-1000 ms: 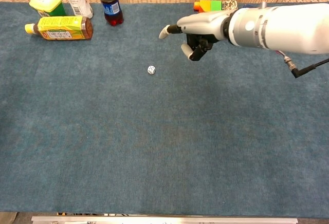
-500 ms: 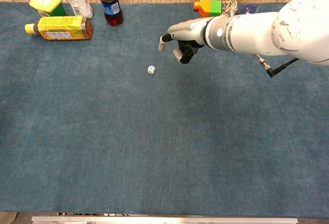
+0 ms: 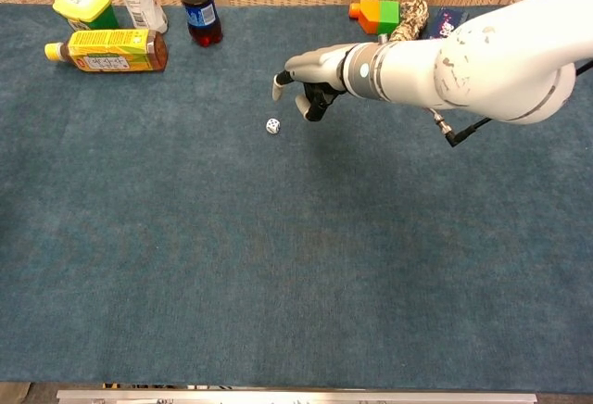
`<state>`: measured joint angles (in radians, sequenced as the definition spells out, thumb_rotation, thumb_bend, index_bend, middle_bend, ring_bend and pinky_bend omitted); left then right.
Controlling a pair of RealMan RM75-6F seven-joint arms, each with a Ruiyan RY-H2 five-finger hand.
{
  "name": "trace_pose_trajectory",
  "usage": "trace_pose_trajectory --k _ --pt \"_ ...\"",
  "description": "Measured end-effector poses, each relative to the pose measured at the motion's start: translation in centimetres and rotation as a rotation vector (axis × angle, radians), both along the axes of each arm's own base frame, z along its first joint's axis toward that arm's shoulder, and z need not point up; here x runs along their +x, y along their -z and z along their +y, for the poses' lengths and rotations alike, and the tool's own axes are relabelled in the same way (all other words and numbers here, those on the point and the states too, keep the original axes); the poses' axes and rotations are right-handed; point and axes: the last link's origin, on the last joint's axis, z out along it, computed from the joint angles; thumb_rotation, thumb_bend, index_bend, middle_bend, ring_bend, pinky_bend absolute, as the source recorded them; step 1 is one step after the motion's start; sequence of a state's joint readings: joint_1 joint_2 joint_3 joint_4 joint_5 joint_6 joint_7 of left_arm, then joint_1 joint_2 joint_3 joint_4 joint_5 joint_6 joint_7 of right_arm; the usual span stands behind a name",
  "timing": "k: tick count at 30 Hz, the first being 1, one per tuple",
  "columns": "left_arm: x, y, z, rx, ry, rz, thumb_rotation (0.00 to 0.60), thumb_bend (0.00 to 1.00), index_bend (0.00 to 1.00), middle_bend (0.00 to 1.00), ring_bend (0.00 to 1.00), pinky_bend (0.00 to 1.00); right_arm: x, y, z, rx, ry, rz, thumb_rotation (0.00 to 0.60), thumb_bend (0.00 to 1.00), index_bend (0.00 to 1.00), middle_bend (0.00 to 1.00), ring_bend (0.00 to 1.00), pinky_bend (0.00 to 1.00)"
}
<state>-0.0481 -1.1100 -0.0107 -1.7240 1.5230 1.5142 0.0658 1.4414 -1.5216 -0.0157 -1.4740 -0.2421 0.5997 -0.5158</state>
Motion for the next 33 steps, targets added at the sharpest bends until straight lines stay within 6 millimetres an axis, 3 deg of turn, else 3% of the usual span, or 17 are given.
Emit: trace_pose_trajectory --k 14,33 --pt "-0.5 -0.3 -0.2 0.014 -0.015 -0.006 0.600 0.13 0.00 0.00 0.00 0.00 0.3 3.0 -0.2 0.028 -0.006 0.014 0.600 0.74 0.21 1.00 1.00 1.00" --pt "-0.5 -0.4 -0.2 0.027 -0.008 -0.022 0.600 0.13 0.00 0.00 0.00 0.00 0.2 4.4 0.1 0.071 -0.023 0.050 0.600 0.74 0.21 1.00 1.00 1.00"
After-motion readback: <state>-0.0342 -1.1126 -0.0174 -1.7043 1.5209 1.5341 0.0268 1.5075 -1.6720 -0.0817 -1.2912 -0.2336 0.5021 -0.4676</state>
